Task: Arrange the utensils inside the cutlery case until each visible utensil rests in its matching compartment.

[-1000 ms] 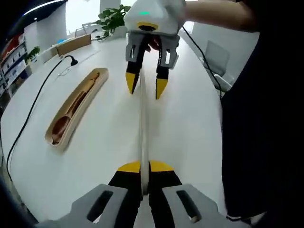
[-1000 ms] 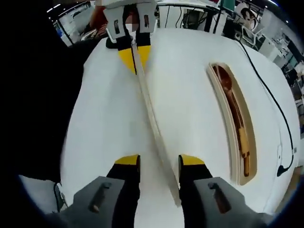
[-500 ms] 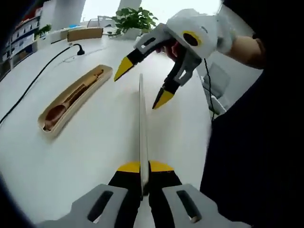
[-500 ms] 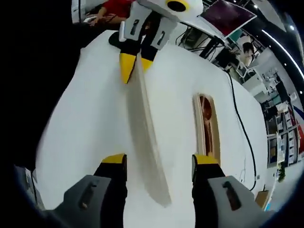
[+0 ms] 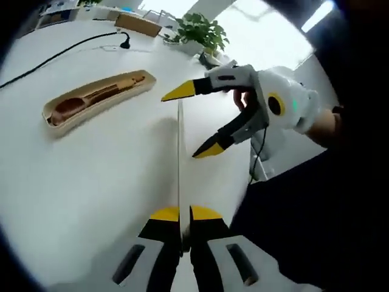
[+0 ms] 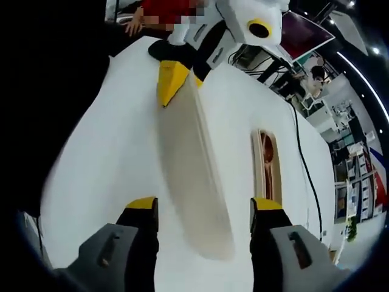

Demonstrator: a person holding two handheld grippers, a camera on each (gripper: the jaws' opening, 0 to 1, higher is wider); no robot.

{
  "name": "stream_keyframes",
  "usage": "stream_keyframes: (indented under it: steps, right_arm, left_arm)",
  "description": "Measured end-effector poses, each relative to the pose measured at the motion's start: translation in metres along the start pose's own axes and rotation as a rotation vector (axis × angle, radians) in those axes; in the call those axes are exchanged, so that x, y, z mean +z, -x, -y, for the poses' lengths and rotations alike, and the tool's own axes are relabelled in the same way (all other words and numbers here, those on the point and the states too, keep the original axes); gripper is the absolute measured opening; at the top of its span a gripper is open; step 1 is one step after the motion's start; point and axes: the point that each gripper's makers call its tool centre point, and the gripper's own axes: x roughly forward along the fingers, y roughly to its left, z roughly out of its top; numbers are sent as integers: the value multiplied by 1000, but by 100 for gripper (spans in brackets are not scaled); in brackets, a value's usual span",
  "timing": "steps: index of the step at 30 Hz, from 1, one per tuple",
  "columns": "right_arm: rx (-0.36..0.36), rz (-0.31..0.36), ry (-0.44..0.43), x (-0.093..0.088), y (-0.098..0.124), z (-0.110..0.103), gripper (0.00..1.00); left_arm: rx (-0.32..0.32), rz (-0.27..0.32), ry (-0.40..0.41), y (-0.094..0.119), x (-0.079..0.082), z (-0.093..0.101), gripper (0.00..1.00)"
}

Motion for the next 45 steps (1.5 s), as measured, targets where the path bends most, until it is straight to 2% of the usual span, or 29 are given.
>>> stream_keyframes:
  steps: [5, 9, 13, 18, 25, 33, 37, 45]
  right_arm:
    - [10, -5, 9, -3, -1, -2, 58]
    - [19, -8, 17, -4, -3, -4, 58]
    - [32, -4, 15, -4, -4, -7, 58]
    - [43, -5, 18, -6, -5, -9, 58]
    - [62, -1, 24, -6, -4, -13, 58]
    - [90, 1, 32, -4, -5, -19, 57]
    - [92, 5, 24, -3, -5, -19, 56]
    - [81, 0, 17, -3, -3, -16, 51]
  left_arm:
    - [-29, -5, 68, 1, -3, 3, 3]
    - [-70, 1, 166, 1, -3, 7, 3]
    - [-84, 10, 198, 0, -3, 7, 3]
    - [-166, 10, 314, 3, -1, 18, 3]
    - [-206, 46, 360, 6, 5, 19, 3]
    - [-248, 118, 419, 10, 17, 22, 3]
    - [-274, 124, 429, 12, 18, 24, 3]
    - [-306, 192, 486, 20, 28, 21, 3]
